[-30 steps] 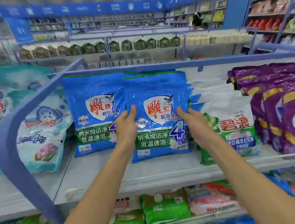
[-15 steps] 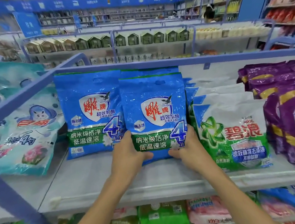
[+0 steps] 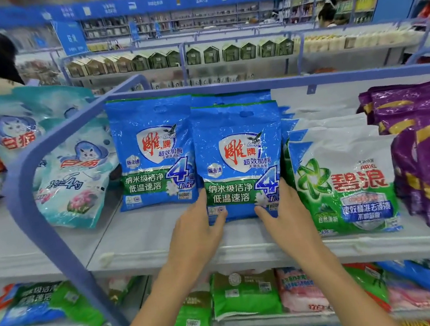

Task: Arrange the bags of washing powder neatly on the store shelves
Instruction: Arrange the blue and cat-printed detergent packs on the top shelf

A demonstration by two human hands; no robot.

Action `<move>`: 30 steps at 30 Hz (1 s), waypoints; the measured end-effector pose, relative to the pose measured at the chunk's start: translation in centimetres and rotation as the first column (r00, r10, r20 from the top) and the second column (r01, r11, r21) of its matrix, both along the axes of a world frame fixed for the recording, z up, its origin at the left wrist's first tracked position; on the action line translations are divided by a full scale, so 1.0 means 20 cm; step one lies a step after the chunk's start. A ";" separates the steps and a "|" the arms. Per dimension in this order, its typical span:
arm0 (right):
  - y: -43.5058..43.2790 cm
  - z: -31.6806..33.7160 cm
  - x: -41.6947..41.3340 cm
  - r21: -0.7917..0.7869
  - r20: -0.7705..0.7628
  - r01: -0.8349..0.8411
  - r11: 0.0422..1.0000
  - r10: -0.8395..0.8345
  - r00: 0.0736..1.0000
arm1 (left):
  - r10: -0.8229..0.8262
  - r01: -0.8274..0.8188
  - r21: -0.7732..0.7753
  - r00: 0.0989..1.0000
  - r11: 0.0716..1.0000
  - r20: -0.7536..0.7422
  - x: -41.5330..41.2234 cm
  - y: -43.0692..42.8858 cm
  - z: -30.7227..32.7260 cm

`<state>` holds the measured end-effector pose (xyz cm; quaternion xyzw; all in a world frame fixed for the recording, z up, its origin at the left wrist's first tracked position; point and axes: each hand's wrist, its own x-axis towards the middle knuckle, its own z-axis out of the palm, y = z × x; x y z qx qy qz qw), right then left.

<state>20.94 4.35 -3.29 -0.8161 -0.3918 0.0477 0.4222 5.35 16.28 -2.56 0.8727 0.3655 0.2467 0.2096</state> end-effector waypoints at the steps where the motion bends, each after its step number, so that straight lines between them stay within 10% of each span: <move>1: -0.03 0.00 -0.02 0.013 0.012 -0.004 1.000 0.004 1.000 | 0.001 -0.001 0.004 1.000 1.000 -0.002 -0.04 -0.02 -0.02; 30: 0.15 -0.22 -1.67 0.090 -0.114 -0.498 0.862 0.506 0.855 | 0.508 -0.480 -0.168 0.831 0.861 0.226 -1.80 -0.28 -0.28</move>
